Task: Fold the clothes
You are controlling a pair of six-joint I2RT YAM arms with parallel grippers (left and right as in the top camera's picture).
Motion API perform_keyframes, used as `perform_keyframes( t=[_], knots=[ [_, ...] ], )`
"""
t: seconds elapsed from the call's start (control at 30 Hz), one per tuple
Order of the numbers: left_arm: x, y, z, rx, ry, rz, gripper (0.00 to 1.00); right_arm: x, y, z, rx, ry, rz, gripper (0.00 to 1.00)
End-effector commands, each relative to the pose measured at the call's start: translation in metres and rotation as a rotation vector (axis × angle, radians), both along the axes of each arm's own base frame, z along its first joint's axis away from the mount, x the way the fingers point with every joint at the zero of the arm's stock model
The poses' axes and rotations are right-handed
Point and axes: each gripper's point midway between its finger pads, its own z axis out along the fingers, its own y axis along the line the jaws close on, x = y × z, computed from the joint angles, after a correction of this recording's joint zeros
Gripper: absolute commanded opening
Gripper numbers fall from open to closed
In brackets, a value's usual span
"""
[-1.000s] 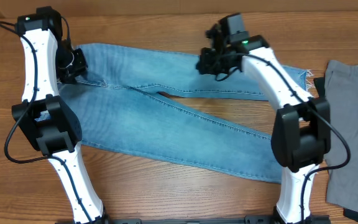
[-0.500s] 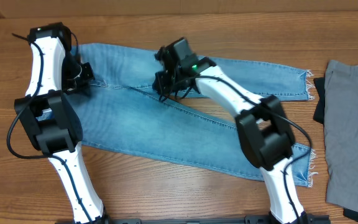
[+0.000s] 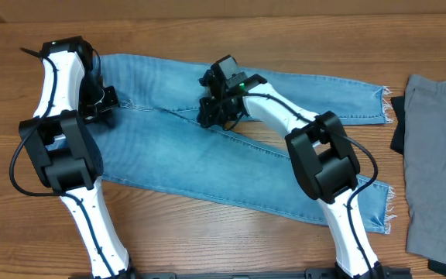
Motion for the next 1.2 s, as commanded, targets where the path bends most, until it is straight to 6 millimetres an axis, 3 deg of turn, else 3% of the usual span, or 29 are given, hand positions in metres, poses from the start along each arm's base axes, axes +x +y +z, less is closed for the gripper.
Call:
perform_keyframes(
  t=[0.0,0.13,0.4,0.47,0.57,0.67,0.87,1.17],
  knots=[
    [-0.003,0.006,0.0,0.026,0.01,-0.009,0.04,0.008,-0.068,-0.048,-0.175,0.085,-0.12,0.04],
    [-0.011,0.011,0.002,0.035,0.039,-0.004,0.04,0.008,-0.088,-0.05,-0.19,0.132,-0.152,0.04],
    [-0.025,0.024,0.016,0.061,0.071,0.051,0.04,0.005,-0.081,-0.049,-0.182,0.11,-0.103,0.04],
    [-0.031,0.035,0.018,0.121,0.098,0.063,0.04,0.006,-0.081,-0.05,-0.186,0.103,-0.101,0.04],
    [-0.047,0.067,0.025,0.303,0.163,0.124,0.04,0.006,-0.081,-0.05,-0.186,0.103,-0.101,0.04],
    [-0.056,0.082,0.028,0.347,0.189,0.166,0.04,0.005,-0.081,-0.05,-0.188,0.106,-0.1,0.04],
    [-0.059,0.097,0.016,0.33,0.174,0.218,0.05,0.004,-0.082,-0.05,-0.19,0.11,-0.099,0.04],
    [-0.051,0.094,-0.013,0.301,0.123,0.219,0.06,0.003,-0.082,-0.05,-0.192,0.113,-0.099,0.04]
  ],
)
